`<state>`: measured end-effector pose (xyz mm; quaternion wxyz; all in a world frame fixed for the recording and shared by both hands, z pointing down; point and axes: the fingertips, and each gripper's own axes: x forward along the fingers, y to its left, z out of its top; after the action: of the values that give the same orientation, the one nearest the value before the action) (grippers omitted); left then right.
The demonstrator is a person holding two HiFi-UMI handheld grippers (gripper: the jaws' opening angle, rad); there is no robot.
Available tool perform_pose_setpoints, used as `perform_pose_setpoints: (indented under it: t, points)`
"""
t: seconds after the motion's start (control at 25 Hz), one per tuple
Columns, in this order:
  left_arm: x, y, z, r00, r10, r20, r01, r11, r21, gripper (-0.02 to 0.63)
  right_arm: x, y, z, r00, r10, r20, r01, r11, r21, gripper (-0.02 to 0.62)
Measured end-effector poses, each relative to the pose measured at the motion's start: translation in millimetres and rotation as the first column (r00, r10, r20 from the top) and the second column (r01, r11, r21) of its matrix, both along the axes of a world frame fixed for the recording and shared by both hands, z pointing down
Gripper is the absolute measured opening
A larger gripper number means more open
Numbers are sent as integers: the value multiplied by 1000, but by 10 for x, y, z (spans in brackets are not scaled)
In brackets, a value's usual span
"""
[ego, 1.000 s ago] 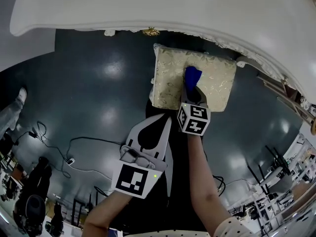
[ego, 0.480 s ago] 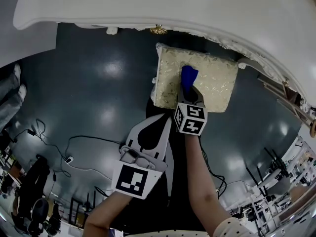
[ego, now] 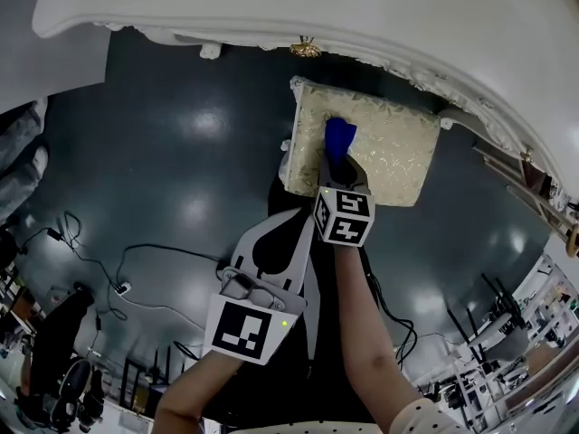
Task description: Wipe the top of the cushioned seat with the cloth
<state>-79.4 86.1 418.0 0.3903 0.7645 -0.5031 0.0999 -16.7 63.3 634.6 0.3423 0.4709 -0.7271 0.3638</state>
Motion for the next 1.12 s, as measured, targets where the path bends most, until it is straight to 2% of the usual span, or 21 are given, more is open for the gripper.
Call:
perform_pose_setpoints:
  t: [1.12]
  points:
    - [-117, 43, 42, 1000, -26, -9, 26, 1000, -7, -3, -400, 44, -3, 997, -57, 48, 57, 998, -1, 63]
